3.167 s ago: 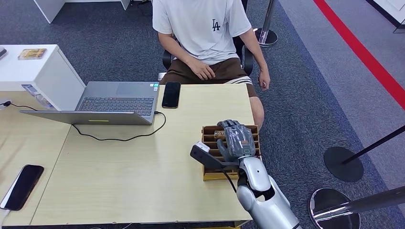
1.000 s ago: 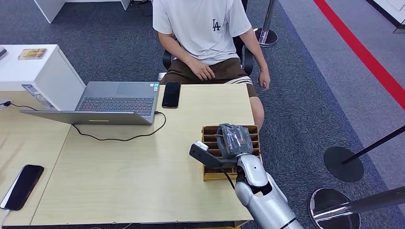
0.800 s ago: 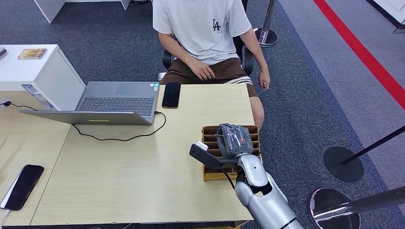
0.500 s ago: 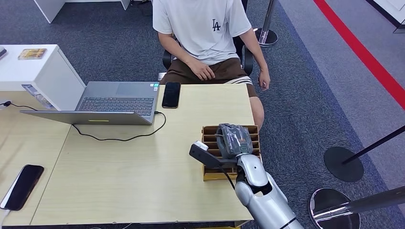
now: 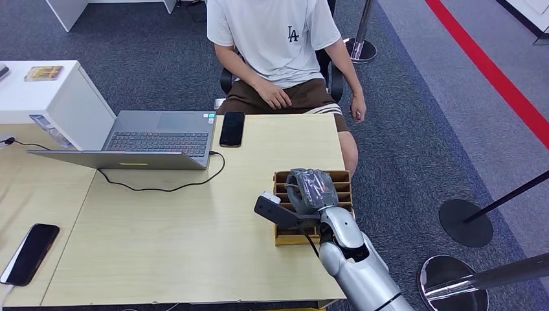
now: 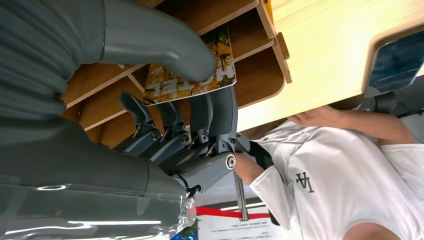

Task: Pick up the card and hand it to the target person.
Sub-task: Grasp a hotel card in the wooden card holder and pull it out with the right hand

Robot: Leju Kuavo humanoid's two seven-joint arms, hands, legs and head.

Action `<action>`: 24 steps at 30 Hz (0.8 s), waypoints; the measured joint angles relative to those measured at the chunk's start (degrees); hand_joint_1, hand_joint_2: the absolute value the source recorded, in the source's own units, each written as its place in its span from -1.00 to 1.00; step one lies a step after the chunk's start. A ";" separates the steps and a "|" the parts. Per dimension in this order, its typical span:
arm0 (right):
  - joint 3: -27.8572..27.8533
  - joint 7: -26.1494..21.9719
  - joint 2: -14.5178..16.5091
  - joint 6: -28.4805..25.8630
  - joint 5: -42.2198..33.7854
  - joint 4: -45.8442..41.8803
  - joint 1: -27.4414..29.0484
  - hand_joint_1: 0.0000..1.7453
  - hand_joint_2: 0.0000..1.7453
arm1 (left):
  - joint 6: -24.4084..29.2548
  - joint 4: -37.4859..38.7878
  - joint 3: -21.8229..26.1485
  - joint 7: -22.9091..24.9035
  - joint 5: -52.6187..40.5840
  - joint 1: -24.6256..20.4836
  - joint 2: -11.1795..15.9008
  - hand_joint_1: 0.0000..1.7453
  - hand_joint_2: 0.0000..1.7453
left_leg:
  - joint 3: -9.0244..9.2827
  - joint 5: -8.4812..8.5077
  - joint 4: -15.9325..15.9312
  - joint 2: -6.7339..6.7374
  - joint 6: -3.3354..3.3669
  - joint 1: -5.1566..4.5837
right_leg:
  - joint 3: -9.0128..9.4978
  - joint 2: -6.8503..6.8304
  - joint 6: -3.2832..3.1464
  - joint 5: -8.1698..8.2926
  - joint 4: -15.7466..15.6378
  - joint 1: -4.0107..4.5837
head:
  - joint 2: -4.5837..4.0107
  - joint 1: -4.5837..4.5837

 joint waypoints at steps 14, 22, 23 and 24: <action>0.04 1.02 -0.17 -0.83 0.46 0.01 -0.02 0.68 1.00 | 0.00 -0.01 -0.01 0.04 0.00 0.00 0.01 -1.00 1.00 | 0.00 0.00 0.00 0.00 0.00 0.00 | 0.00 0.00 0.00 0.00 0.00 0.00 | 0.00 0.00; -0.08 2.20 -0.62 -1.38 0.63 -1.58 0.49 0.68 1.00 | 0.00 0.00 0.04 0.04 0.49 0.01 0.02 -1.00 1.00 | -0.01 0.00 0.00 0.00 0.00 0.00 | -0.01 0.00 0.00 0.00 0.00 0.00 | 0.00 -0.01; -0.15 2.23 -0.72 -1.39 0.63 -2.14 0.71 0.68 1.00 | 0.00 0.01 0.10 0.04 0.57 0.01 0.02 -1.00 1.00 | -0.01 0.00 0.00 0.00 0.00 0.00 | -0.01 0.00 0.00 0.00 0.00 0.00 | 0.00 -0.01; -0.26 2.26 -0.85 -1.39 0.65 -2.91 0.97 0.68 1.00 | 0.00 0.01 0.18 0.04 0.63 0.02 0.02 -1.00 1.00 | -0.01 0.00 0.00 0.00 0.00 0.00 | -0.02 -0.01 0.00 0.00 0.00 0.00 | 0.00 -0.01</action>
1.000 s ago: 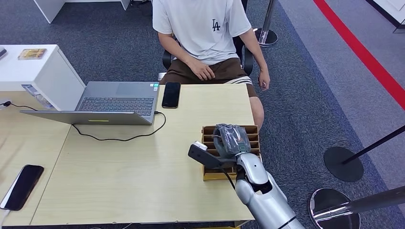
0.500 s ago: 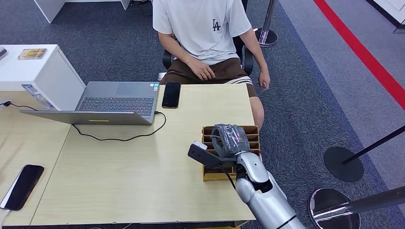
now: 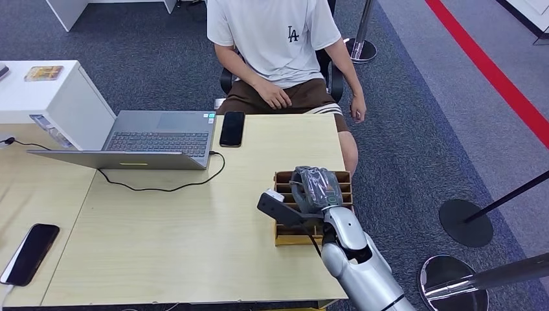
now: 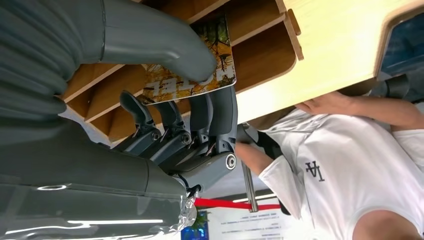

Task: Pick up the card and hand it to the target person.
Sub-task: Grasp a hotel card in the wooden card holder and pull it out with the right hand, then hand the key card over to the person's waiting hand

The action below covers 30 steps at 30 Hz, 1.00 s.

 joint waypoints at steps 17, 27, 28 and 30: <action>-3.25 -1.82 -4.32 -0.31 -0.32 -20.69 4.10 0.68 1.00 | 0.00 0.01 0.19 -0.33 0.57 0.08 -0.03 -1.00 1.00 | 0.01 0.00 0.00 0.00 0.00 0.00 | -0.02 0.02 0.00 0.00 0.00 0.00 | 0.00 0.00; -4.58 -4.44 -4.54 2.64 -2.99 -23.83 2.80 0.68 1.00 | 0.00 0.01 0.19 -0.34 -0.04 -0.05 -0.11 -1.00 1.00 | -0.02 0.00 0.00 0.00 0.00 0.00 | -0.01 0.02 0.00 0.00 0.00 0.00 | 0.00 0.01; -4.60 -4.74 -4.51 3.00 -3.55 -23.52 2.14 0.68 1.00 | -0.01 0.01 0.19 -0.34 -0.09 -0.07 -0.14 -1.00 1.00 | -0.02 0.00 0.00 0.00 0.00 0.00 | -0.01 0.02 0.00 0.00 0.00 0.00 | 0.00 0.01; -4.62 -5.45 -4.47 3.49 -4.96 -22.27 0.52 0.68 1.00 | -0.02 0.01 0.19 -0.32 -0.22 -0.11 -0.19 -1.00 1.00 | -0.02 0.00 0.00 0.01 0.00 0.00 | 0.00 0.02 0.00 0.01 0.00 0.00 | 0.00 0.01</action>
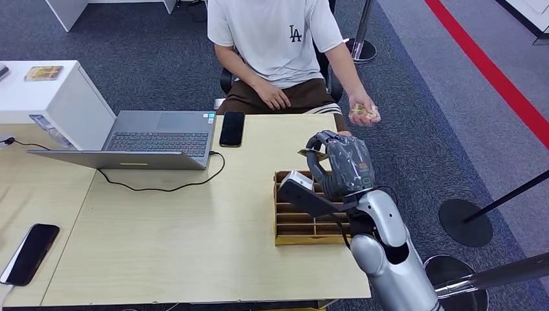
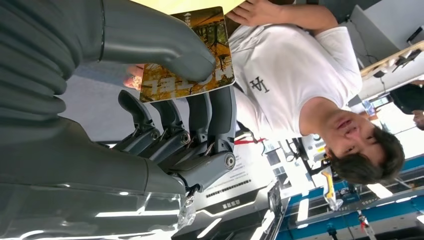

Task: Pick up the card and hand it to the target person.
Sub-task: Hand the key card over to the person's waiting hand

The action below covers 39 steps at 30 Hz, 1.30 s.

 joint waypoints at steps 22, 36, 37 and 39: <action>-3.34 -11.29 7.87 -12.22 -2.35 33.27 -19.78 0.68 1.00 | -0.67 0.00 0.00 0.78 -2.04 -0.63 -0.03 -1.00 1.00 | -0.02 0.06 0.01 -0.01 0.02 0.00 | 0.00 -0.01 0.00 0.02 0.02 0.00 | 0.00 0.00; -5.14 -14.80 11.01 -16.97 -1.30 44.08 -22.07 0.68 1.00 | -2.21 0.00 0.00 0.67 -1.76 -0.63 0.15 -1.00 1.00 | -0.01 0.07 0.01 -0.01 0.02 0.00 | 0.00 -0.01 0.00 0.02 0.02 0.00 | 0.00 -0.01; -5.15 -14.80 11.05 -16.99 -1.28 44.22 -22.07 0.68 1.00 | -2.23 0.00 0.00 0.67 -1.76 -0.63 0.18 -1.00 1.00 | -0.01 0.07 0.01 -0.01 0.02 0.00 | 0.00 -0.01 0.00 0.02 0.02 0.00 | 0.00 -0.01; -5.15 -14.81 11.10 -17.02 -1.26 44.44 -22.07 0.68 1.00 | -2.26 0.00 0.00 0.67 -1.76 -0.63 0.22 -1.00 1.00 | -0.01 0.07 0.01 -0.01 0.02 0.00 | 0.00 -0.01 0.00 0.02 0.02 0.00 | 0.00 -0.01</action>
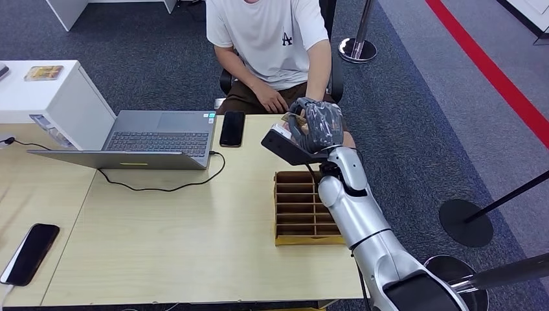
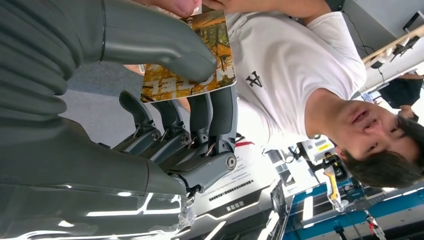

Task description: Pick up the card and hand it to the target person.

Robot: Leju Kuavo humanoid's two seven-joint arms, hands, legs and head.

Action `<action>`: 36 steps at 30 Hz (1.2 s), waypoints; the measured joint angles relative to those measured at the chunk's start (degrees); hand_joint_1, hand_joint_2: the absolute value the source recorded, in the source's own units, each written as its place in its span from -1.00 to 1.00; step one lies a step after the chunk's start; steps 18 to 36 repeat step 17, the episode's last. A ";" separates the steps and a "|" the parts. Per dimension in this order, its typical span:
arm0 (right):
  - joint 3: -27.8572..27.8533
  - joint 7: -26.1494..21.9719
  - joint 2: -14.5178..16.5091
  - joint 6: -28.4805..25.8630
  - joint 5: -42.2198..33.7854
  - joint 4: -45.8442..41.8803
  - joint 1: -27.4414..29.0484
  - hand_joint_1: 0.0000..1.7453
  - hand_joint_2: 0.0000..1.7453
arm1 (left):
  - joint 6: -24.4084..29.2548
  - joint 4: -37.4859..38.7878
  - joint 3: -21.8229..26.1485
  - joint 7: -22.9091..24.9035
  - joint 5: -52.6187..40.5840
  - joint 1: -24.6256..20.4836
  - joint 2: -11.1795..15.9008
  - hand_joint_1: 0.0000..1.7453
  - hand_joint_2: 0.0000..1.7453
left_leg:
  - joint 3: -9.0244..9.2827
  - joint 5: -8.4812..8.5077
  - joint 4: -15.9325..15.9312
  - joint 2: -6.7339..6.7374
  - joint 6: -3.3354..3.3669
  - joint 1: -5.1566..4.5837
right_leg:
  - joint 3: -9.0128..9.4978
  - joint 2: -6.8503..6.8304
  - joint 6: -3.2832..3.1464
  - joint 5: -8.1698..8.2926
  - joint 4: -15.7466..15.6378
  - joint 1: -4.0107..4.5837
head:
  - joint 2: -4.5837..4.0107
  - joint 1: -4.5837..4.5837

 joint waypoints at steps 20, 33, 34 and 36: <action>0.02 0.56 0.49 0.69 0.66 1.95 -0.01 -1.00 1.00 | 0.58 0.00 0.00 0.37 0.35 0.00 0.33 -1.00 -1.00 | -0.01 0.00 0.00 0.00 0.00 0.00 | 0.00 0.00 0.00 0.00 0.00 0.00 | 0.00 0.00; 0.02 0.56 0.49 0.69 0.66 1.95 -0.01 -1.00 1.00 | 0.58 0.00 0.00 0.37 0.35 0.00 0.33 -1.00 -1.00 | -0.01 0.00 0.00 0.00 0.00 0.00 | 0.00 0.00 0.00 0.00 0.00 0.00 | 0.00 0.00; 0.02 0.56 0.49 0.69 0.66 1.95 -0.01 -1.00 1.00 | 0.58 0.00 0.00 0.37 0.35 0.00 0.33 -1.00 -1.00 | -0.01 0.00 0.00 0.00 0.00 0.00 | 0.00 0.00 0.00 0.00 0.00 0.00 | 0.00 0.00; 0.02 0.56 0.49 0.69 0.66 1.95 -0.01 -1.00 1.00 | 0.58 0.00 0.00 0.37 0.35 0.00 0.33 -1.00 -1.00 | -0.01 0.00 0.00 0.00 0.00 0.00 | 0.00 0.00 0.00 0.00 0.00 0.00 | 0.00 0.00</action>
